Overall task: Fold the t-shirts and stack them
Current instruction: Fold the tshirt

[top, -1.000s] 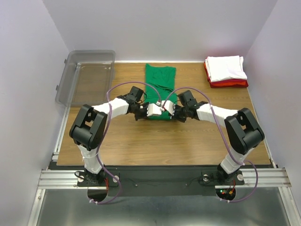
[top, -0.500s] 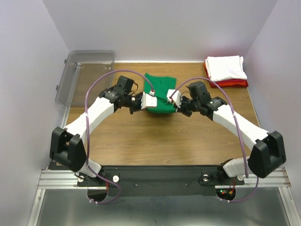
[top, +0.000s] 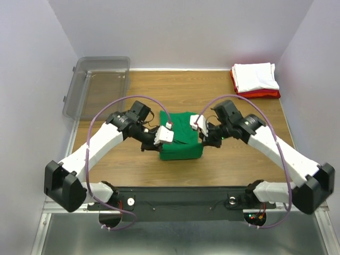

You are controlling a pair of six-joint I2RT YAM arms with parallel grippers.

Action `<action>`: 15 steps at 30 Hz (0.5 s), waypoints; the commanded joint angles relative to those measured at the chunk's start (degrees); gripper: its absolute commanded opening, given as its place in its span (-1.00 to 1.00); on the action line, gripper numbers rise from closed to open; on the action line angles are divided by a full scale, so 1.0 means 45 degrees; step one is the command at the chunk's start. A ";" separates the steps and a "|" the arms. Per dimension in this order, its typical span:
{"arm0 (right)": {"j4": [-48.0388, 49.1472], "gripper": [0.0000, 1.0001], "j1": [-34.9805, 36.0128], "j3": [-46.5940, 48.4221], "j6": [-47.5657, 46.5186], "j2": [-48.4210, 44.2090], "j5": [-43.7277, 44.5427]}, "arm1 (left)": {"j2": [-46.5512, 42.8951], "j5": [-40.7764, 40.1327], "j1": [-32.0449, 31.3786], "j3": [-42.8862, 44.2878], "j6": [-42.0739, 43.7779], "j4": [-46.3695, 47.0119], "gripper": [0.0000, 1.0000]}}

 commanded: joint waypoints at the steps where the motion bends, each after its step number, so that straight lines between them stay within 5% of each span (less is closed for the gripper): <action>1: -0.0182 -0.99 -0.0715 0.1789 -0.0535 0.1683 0.0399 | 0.0831 0.0600 0.0911 0.1185 -0.0083 -0.0907 -1.00; 6: -0.0142 -0.99 -0.2318 0.3704 -0.1998 0.4183 -0.0324 | 0.3973 0.0699 0.2572 0.4543 0.0953 -0.1825 -1.00; 15: 0.0910 -0.99 -0.3333 0.6006 -0.2589 0.9608 -0.0695 | 1.0025 0.0113 0.3394 0.8590 0.0310 -0.0890 -1.00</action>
